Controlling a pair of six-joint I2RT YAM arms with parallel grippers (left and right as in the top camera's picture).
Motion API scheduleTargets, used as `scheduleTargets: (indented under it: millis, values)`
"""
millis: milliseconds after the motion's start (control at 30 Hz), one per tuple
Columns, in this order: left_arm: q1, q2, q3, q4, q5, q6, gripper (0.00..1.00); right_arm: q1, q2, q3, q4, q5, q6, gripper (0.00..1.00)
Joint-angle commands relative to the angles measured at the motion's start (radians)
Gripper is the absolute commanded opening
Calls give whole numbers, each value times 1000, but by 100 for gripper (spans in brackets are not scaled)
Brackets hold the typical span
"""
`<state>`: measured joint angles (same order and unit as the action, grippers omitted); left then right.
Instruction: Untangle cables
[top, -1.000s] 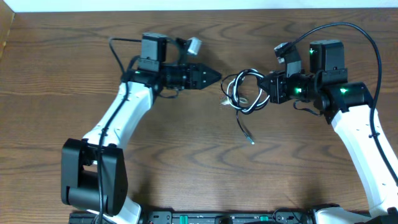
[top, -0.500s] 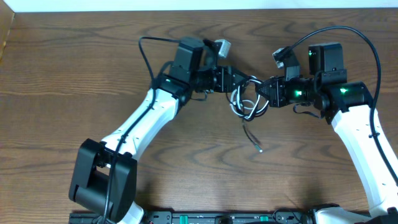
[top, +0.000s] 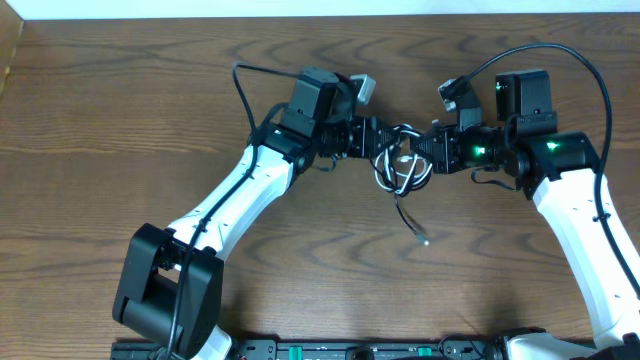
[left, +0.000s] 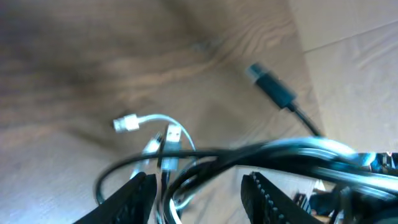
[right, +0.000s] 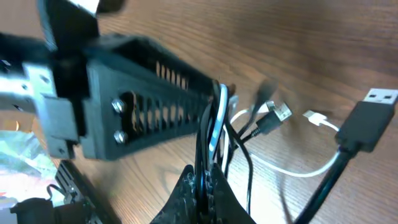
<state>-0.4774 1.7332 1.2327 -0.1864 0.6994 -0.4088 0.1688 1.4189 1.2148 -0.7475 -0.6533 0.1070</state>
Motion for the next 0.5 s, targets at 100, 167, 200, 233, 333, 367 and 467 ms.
scheduleTargets:
  millis: [100, 167, 200, 233, 333, 367, 467]
  values:
    - [-7, -14, 2, -106, -11, 31, 49, 17, -13, 22, 51, -38, 82, 1]
    - [-6, -14, 2, -130, -5, 43, 49, 16, -13, 22, 61, -39, 85, 1]
    - [-6, -14, 2, -132, 10, 65, 49, 15, -13, 22, 63, -38, 87, 1]
    - [-5, -14, 2, -130, 38, 92, 49, 14, -13, 22, 61, -38, 87, 1]
    - [9, -15, 2, -105, 196, 179, 48, 14, -11, 22, 50, -33, 84, 1]
    - [19, -15, 2, -105, 262, 212, 49, 13, -10, 22, 45, -32, 72, 1]
    - [54, -15, 2, -122, 404, 303, 49, 12, -8, 22, 21, -21, 59, 1]
